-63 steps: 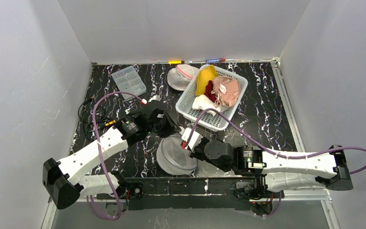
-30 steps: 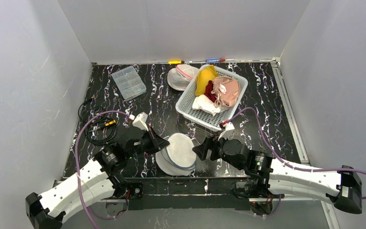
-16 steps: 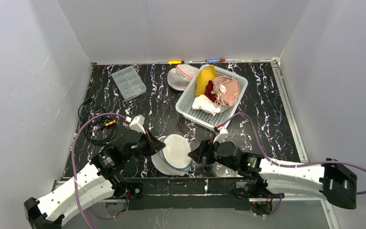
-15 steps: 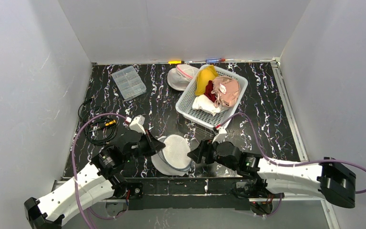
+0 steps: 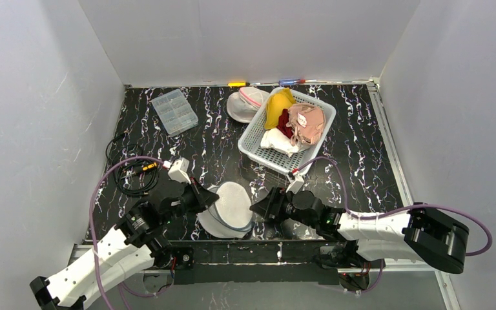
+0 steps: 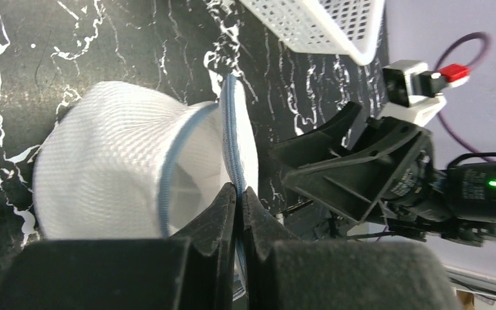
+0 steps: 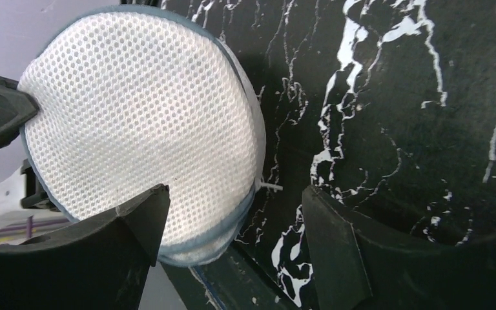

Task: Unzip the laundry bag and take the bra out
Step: Close the laundry bag at the center of the board.

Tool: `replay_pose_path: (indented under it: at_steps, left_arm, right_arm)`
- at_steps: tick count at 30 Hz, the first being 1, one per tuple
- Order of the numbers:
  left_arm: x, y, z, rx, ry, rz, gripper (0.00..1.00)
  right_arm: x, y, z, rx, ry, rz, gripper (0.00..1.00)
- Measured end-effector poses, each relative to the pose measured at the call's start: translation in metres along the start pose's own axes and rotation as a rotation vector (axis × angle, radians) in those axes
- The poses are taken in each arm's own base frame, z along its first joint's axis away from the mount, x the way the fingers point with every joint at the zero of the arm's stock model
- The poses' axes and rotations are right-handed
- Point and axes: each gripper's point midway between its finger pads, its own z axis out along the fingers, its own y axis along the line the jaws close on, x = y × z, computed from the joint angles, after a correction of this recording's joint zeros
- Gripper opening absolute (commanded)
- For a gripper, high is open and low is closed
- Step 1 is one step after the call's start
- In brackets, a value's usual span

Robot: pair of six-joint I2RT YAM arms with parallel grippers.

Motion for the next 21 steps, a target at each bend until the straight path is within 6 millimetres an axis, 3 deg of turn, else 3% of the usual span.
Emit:
replay_pose_path:
  at_steps: [5,13,17,21]
  left_arm:
    - [-0.011,-0.015,-0.006,0.067,-0.042,-0.018,0.0]
    - [-0.029,-0.048,-0.01,0.195,-0.1,-0.068,0.0]
    - [-0.035,-0.063,-0.009,0.237,-0.105,-0.077,0.0]
    - [-0.044,-0.085,-0.005,0.267,-0.088,-0.074,0.0]
  right_arm:
    - [0.001,0.009,0.0,-0.065,-0.002,0.048,0.85]
    - [-0.017,0.039,-0.005,-0.184,-0.061,0.134,0.85]
    - [-0.031,0.048,-0.02,-0.226,-0.119,0.14,0.85]
    - [-0.061,0.06,-0.046,-0.258,-0.239,0.111,0.85]
